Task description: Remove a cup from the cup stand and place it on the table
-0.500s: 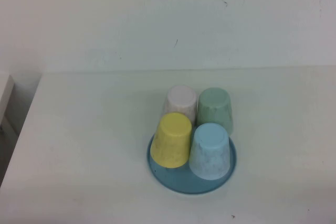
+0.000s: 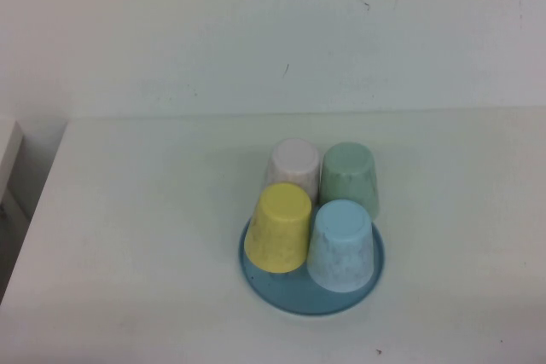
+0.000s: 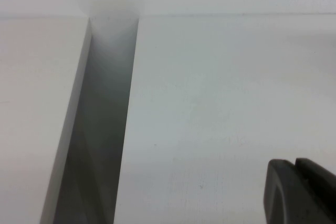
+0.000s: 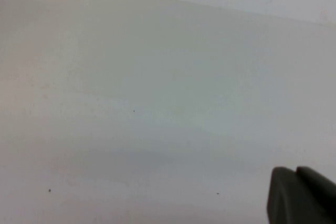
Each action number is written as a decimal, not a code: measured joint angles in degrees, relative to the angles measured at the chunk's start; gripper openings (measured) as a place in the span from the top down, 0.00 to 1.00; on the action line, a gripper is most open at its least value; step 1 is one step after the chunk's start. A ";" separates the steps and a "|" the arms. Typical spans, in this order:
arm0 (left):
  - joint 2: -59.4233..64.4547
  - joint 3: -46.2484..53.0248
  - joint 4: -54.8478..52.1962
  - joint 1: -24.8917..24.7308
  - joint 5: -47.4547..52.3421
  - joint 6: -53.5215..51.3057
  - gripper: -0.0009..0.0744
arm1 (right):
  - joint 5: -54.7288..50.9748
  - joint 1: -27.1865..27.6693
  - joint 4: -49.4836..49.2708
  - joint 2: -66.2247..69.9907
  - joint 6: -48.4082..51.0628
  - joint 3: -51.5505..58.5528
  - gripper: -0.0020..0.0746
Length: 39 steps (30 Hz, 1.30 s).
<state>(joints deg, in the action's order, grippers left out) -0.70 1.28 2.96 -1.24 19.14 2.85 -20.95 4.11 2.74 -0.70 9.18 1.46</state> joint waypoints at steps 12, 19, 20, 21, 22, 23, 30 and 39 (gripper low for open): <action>0.00 0.00 0.00 0.00 0.00 0.00 0.99 | 0.00 0.00 0.00 0.00 0.00 0.00 0.98; 0.00 0.00 0.00 0.00 0.00 0.00 0.99 | 2.68 0.00 0.00 0.00 0.00 0.11 0.98; 0.00 0.00 0.00 0.00 -0.12 0.00 0.99 | 3.74 0.00 0.00 0.00 0.00 0.11 0.98; 0.00 0.00 0.00 0.00 -0.41 0.00 0.99 | 5.33 0.00 0.00 0.00 0.00 0.11 0.98; 0.00 0.00 0.00 0.00 -0.70 0.00 0.99 | 7.09 0.00 0.00 0.00 0.00 0.11 0.98; 0.00 0.10 0.00 0.00 -1.31 0.00 0.99 | 9.08 0.00 0.00 0.00 0.00 0.11 0.98; 0.00 0.34 0.00 0.00 -14.94 0.00 0.99 | 28.27 0.00 0.00 0.00 0.91 0.11 0.98; 0.00 0.34 0.00 0.00 -35.12 0.00 0.99 | 48.91 0.00 0.05 0.00 1.67 0.11 0.98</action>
<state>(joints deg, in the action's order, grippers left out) -0.70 1.62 2.96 -1.24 -15.99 2.85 27.96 4.11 2.79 -0.70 10.85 1.57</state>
